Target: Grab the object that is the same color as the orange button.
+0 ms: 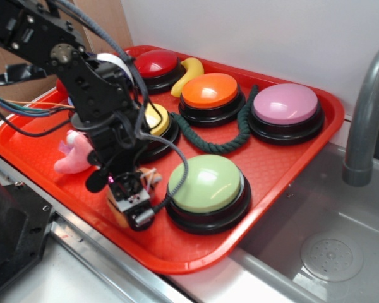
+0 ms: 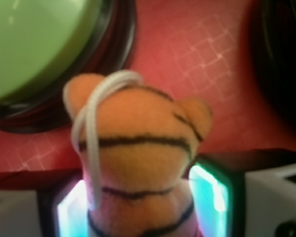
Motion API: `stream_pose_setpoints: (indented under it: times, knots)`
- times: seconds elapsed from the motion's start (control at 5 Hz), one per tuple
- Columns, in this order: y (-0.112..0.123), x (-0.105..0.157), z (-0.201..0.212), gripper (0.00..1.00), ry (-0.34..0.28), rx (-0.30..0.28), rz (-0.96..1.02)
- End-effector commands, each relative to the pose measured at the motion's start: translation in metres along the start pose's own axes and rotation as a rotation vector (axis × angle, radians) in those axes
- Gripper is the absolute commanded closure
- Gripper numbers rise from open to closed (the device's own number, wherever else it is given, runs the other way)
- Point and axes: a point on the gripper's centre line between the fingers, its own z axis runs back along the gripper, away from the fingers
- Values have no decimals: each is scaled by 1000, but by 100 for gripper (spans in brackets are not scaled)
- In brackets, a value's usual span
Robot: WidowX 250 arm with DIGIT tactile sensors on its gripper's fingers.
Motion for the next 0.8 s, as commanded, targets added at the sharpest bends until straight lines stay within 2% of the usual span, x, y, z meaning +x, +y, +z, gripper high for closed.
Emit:
stream_pose_setpoints:
  times: [0.0, 0.2, 0.4, 0.6]
  knots:
    - [18, 12, 80, 100, -9, 49, 172]
    - [46, 9, 127, 100, -12, 114, 305]
    - [80, -3, 147, 100, -2, 113, 416]
    - [87, -9, 149, 100, 23, 118, 461]
